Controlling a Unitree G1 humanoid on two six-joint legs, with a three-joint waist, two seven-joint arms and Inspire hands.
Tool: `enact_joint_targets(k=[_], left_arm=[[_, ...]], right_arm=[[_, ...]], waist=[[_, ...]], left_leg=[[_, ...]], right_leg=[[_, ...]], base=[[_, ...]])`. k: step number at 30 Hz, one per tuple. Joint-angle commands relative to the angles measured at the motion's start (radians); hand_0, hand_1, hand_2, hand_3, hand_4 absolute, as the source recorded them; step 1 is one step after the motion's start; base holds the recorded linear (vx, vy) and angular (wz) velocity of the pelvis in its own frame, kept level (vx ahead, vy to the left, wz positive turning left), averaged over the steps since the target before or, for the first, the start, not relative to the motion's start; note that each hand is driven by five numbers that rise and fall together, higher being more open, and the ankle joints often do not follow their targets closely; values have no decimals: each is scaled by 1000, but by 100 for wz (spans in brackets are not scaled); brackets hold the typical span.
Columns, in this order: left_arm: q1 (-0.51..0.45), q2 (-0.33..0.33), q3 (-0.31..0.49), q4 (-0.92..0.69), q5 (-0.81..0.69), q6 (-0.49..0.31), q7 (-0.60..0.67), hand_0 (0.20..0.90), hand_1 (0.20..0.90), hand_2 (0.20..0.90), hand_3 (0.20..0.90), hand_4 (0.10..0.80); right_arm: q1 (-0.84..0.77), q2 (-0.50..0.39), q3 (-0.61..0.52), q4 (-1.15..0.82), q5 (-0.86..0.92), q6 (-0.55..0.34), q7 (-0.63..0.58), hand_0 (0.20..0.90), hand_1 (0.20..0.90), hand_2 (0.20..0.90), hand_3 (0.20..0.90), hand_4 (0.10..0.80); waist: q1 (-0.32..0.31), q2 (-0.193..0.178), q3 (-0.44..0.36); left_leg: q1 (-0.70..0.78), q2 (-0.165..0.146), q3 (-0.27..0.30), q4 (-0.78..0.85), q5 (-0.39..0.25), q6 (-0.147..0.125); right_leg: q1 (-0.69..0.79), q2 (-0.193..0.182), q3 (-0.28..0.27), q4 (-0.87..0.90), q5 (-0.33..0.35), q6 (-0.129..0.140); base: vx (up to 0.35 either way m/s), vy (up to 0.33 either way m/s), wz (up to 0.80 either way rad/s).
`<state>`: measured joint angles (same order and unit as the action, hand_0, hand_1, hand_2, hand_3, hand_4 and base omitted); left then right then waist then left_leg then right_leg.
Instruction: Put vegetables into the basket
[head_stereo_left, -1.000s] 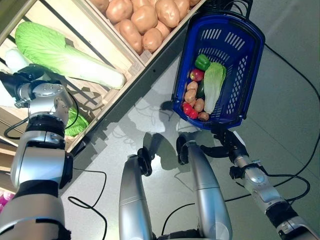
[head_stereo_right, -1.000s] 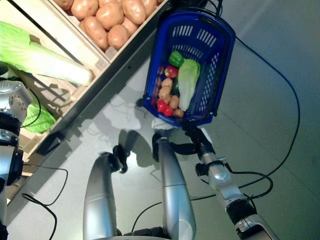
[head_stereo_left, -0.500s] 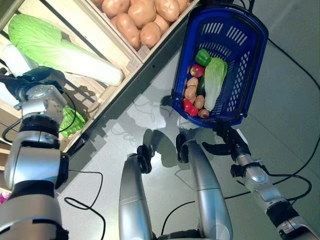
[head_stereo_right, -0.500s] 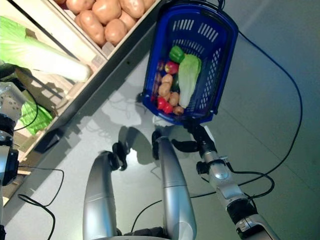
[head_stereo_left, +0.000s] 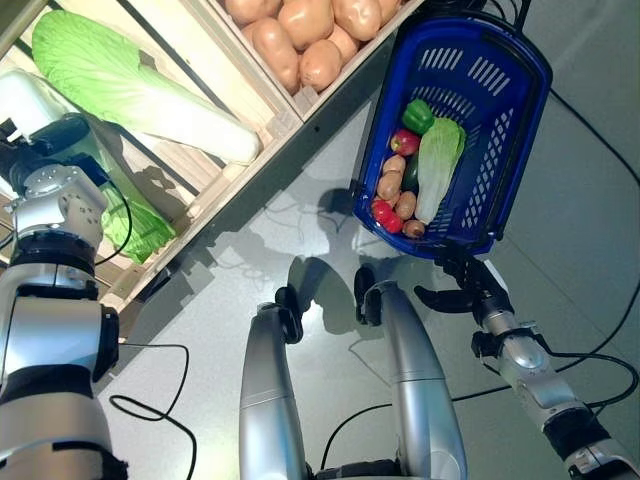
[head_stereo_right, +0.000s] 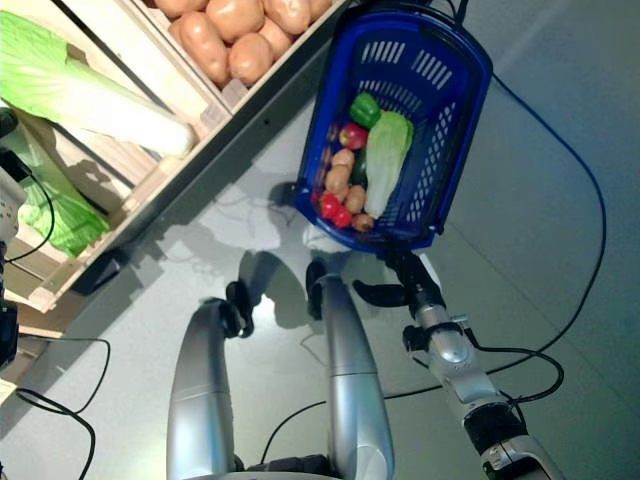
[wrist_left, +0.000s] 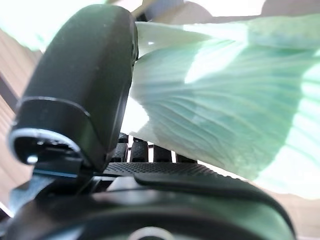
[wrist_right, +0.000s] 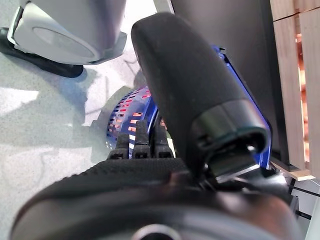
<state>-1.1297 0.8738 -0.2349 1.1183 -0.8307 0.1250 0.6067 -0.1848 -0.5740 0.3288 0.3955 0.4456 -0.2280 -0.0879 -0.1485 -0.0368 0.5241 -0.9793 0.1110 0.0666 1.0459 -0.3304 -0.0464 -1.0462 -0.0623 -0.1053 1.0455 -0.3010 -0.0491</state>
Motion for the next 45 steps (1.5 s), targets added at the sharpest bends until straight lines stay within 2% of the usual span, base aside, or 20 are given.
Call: enact_joint_targets(k=[1, 10, 12, 14, 17, 18, 22, 26, 30, 35, 40, 45], left_arm=[[-47, 87, -28, -63, 58, -57, -21, 300, 300, 300, 300, 400], [29, 97, -17, -130, 180, -71, -102, 300, 300, 300, 300, 400], [101, 91, 1, -171, 212, -56, -150, 300, 300, 300, 300, 400], [199, 80, 31, -219, 231, -70, -194, 300, 300, 300, 300, 400], [295, 66, 69, -285, 235, -81, -237, 300, 300, 300, 300, 400], [355, 50, 92, -329, 229, -92, -257, 300, 300, 300, 300, 400], [480, 31, 151, -398, 220, -151, -313, 300, 300, 300, 300, 400], [595, 6, 210, -472, 234, -194, -365, 300, 300, 300, 300, 400], [715, -46, 266, -586, 233, -250, -425, 300, 300, 300, 300, 400], [757, -97, 266, -670, 191, -307, -550, 300, 300, 300, 300, 400], [742, -144, 226, -742, 122, -354, -705, 300, 300, 300, 300, 400], [707, -188, 170, -767, 51, -412, -818, 300, 300, 300, 300, 400]], right_arm=[[24, -22, -32, -103, 55, -110, -17, 900, 900, 900, 900, 800], [50, 11, -39, -128, 66, -127, 4, 900, 900, 900, 900, 800], [71, 25, -50, -143, 63, -106, 7, 900, 900, 900, 900, 800], [101, 40, -59, -154, 60, -84, 35, 900, 900, 900, 900, 800], [134, 56, -71, -163, 46, -85, 75, 900, 900, 900, 900, 800], [146, 64, -75, -174, 9, -81, 76, 900, 900, 900, 900, 800], [166, 65, -92, -188, -23, -57, 101, 900, 900, 900, 900, 800], [185, 64, -113, -208, -42, -32, 104, 900, 900, 900, 900, 800], [190, 74, -147, -229, 0, 5, 174, 900, 900, 900, 900, 800], [158, 81, -144, -218, 79, 53, 293, 900, 900, 900, 900, 800], [128, 78, -131, -211, 201, 215, 437, 900, 900, 900, 900, 800], [95, 96, -128, -216, 337, 349, 481, 900, 900, 900, 900, 800]], waist=[[-28, 0, -4], [-26, 5, -16], [-21, 9, -53], [-15, 14, -81], [-6, 19, -114], [1, 21, -132], [20, 25, -178], [36, 31, -222], [53, 40, -286], [70, 46, -352], [78, 48, -404], [80, 47, -435]], left_leg=[[126, -43, 154, -140, 24, 121], [350, -45, 160, -230, 19, 109], [405, -51, 153, -261, 25, 106], [482, -62, 144, -313, 40, 106], [551, -74, 139, -365, 47, 109], [595, -80, 138, -400, 57, 107], [698, -92, 129, -490, 82, 96], [793, -105, 107, -584, 109, 89], [915, -123, 77, -737, 157, 80], [1011, -138, 49, -893, 212, 70], [1077, -137, 39, -1018, 251, 64], [1121, -135, 37, -1104, 278, 61]], right_leg=[[150, 29, 13, -157, 48, -4], [373, 17, 5, -244, 34, -3], [430, 16, 6, -276, 29, -5], [511, 3, -2, -321, 26, -9], [585, -12, -11, -369, 27, -12], [631, -18, -20, -400, 29, -11], [746, -31, -39, -487, 37, -5], [860, -26, -49, -598, 58, -1], [997, -11, -52, -758, 102, 12], [1097, 3, -55, -906, 163, 27], [1153, 16, -59, -1003, 201, 36], [1191, 30, -57, -1072, 229, 41]], base=[[-29, -61, 2], [11, -69, 1], [85, -97, 2], [92, -85, 1], [97, -79, 2], [86, -97, 9], [96, -106, 10], [103, -95, 5], [114, -91, 9], [71, -87, 5], [35, -78, 6], [4, -56, 0]])
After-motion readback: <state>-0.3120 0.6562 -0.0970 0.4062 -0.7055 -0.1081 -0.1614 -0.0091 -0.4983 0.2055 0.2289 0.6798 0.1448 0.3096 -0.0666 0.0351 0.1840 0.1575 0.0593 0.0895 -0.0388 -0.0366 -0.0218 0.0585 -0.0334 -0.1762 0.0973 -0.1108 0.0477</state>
